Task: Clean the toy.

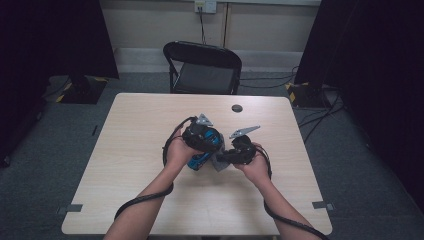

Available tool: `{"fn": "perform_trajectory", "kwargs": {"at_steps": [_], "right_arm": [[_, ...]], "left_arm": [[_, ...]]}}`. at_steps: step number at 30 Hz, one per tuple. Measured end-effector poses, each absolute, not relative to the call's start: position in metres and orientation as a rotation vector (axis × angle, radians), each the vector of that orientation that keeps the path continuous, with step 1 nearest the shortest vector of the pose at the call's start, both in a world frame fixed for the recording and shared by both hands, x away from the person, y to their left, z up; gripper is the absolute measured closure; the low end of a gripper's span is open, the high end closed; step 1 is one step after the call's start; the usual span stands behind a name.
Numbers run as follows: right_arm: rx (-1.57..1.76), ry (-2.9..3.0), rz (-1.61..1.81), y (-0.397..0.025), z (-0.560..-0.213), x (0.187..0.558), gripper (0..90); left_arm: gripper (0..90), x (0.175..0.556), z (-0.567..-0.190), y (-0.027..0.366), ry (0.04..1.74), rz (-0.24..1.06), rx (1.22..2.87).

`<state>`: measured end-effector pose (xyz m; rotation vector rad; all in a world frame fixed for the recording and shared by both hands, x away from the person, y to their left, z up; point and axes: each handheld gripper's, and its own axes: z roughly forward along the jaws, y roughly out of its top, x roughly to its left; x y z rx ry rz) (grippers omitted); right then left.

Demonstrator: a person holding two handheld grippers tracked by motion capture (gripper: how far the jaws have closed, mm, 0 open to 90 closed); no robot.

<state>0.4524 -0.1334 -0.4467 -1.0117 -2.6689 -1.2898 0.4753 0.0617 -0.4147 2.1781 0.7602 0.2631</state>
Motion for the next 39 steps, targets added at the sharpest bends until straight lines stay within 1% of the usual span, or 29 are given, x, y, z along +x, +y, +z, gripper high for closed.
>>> {"fn": "perform_trajectory", "kwargs": {"at_steps": [21,32,39], "right_arm": [[-0.906,-2.561,-1.292,-0.101,-0.481,0.431,75.2],[-0.806,-2.623,-1.232,-0.093,-0.480,0.421,75.2],[-0.856,-2.663,-1.197,-0.105,-0.475,0.427,75.0]], "left_arm": [[25.3,0.481,-0.409,0.062,0.797,0.267,2.142],[25.3,0.486,-0.399,0.080,0.831,0.315,2.091],[25.3,0.483,-0.397,0.089,0.824,0.316,2.110]]}}
